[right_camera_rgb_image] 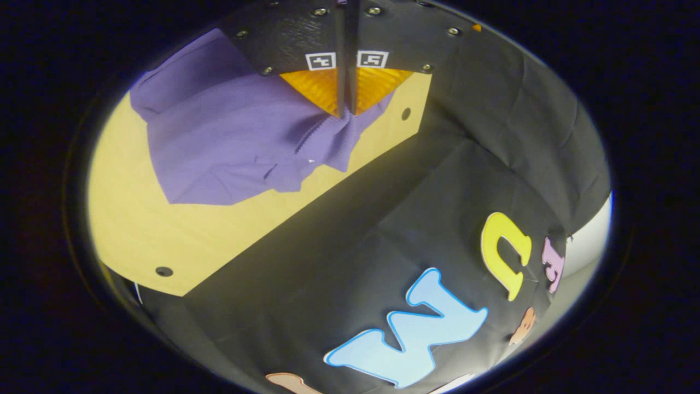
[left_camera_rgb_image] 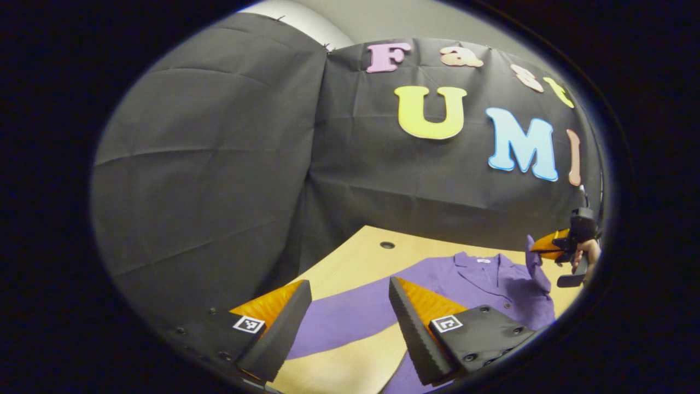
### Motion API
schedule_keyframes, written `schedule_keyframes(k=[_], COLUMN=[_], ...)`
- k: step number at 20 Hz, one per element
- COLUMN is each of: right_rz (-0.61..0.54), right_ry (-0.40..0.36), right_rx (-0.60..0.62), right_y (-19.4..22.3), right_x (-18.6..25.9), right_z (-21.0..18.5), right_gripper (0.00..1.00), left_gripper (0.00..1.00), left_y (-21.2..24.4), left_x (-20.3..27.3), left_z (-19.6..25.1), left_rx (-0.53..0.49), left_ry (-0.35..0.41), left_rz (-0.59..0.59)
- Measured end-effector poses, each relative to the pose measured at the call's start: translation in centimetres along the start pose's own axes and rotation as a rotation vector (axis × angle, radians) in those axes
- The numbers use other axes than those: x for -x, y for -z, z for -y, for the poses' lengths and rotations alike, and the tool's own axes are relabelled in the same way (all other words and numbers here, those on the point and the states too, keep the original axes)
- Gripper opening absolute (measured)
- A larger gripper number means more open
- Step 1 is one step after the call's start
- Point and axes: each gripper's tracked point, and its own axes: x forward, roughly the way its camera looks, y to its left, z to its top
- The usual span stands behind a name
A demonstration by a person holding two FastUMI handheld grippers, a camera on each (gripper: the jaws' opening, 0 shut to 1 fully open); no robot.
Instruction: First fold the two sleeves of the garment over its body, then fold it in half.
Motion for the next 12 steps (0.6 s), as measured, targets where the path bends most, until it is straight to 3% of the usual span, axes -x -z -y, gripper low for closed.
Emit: schedule_keyframes(k=[4,5,8,9,12], right_rz=[-0.062,-0.080,-0.120,-0.128,-0.141], right_ry=[-0.056,-0.052,-0.019,-0.007,0.017], right_rx=[-0.005,-0.004,0.007,0.011,0.013], right_y=[3.5,4.2,5.7,6.1,6.7], right_x=[-1.8,-2.4,-4.1,-4.4,-4.7], right_z=[-0.8,-1.0,-0.4,0.0,0.5], right_gripper=[0.00,0.04,0.00,0.00,0.04], left_gripper=[0.93,0.94,0.98,0.92,0.93], left_y=[2.2,2.7,4.3,4.7,5.7], left_x=[-1.1,-1.3,-1.9,-2.0,-2.4], left_z=[-2.1,-2.7,-4.2,-4.1,-4.8], left_rx=[0.053,0.066,0.092,0.097,0.110], left_ry=[-0.055,-0.071,-0.115,-0.126,-0.144], left_rz=[-0.045,-0.057,-0.096,-0.104,-0.121])
